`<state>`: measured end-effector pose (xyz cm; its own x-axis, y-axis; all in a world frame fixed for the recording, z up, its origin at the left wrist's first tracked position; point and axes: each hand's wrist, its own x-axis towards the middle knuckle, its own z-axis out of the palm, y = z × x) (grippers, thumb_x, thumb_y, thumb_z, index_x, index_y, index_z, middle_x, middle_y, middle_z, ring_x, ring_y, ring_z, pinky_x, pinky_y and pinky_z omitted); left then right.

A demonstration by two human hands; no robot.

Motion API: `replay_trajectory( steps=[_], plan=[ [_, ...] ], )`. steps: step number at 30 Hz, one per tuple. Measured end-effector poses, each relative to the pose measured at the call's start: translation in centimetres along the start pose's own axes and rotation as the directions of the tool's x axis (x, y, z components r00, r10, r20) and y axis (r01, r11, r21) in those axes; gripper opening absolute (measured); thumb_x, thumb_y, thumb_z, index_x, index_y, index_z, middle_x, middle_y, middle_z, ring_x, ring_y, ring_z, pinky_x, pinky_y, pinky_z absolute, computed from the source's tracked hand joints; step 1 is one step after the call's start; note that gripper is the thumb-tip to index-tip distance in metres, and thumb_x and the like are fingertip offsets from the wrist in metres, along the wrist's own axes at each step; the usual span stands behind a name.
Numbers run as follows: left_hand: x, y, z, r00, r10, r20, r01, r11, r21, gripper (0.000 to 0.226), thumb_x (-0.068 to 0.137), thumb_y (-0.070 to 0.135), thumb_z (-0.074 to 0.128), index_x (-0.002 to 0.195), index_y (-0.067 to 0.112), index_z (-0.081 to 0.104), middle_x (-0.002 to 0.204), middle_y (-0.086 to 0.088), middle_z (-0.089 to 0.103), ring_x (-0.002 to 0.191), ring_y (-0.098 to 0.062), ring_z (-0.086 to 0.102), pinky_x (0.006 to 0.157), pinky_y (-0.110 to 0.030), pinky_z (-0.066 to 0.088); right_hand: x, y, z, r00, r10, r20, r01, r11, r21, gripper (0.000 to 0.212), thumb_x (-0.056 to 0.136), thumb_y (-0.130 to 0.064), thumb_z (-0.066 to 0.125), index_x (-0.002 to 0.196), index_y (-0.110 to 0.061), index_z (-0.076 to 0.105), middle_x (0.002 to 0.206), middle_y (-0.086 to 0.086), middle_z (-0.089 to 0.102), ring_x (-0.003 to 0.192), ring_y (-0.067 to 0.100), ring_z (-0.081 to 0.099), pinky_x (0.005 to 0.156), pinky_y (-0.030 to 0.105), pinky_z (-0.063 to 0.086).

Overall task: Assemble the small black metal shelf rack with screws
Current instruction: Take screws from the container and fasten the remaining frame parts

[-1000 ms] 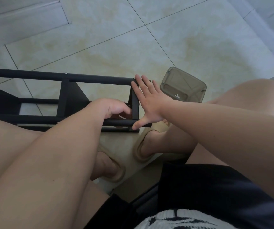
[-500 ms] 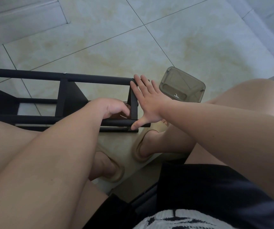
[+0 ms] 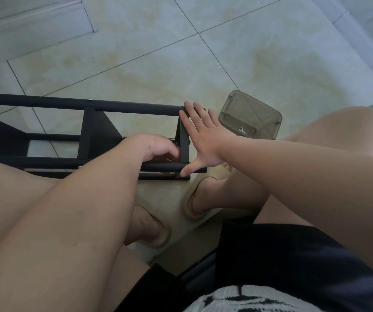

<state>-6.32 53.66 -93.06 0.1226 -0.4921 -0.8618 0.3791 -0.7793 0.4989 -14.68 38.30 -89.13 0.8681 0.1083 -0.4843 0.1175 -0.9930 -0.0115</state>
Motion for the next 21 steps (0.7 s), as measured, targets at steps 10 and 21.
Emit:
replay_trajectory(
  steps=[10,21],
  plan=[
    [0.23,-0.20,-0.24,0.999,-0.022,-0.049,0.023,0.999,0.034,0.016,0.090,0.012,0.061,0.097,0.005,0.073,0.089,-0.013,0.071,0.084,-0.032,0.065,0.077,-0.037,0.054,-0.03,-0.01,-0.02,1.000,0.001,-0.003,-0.001,1.000,-0.004,0.157,0.052,-0.105,0.041,0.156,-0.007,-0.024,0.162,0.016,-0.032,0.150,0.036,-0.030,0.121,0.053,-0.013],
    [0.04,-0.20,-0.45,1.000,-0.006,0.003,0.006,1.000,0.023,0.031,0.087,0.004,0.058,0.116,0.002,0.070,0.106,-0.022,0.069,0.097,-0.035,0.064,0.098,-0.050,0.050,0.03,0.00,0.03,1.000,0.000,-0.002,0.000,1.000,-0.006,0.157,0.050,-0.106,0.036,0.156,-0.007,-0.024,0.162,0.016,-0.033,0.149,0.036,-0.030,0.121,0.054,-0.013]
  ],
)
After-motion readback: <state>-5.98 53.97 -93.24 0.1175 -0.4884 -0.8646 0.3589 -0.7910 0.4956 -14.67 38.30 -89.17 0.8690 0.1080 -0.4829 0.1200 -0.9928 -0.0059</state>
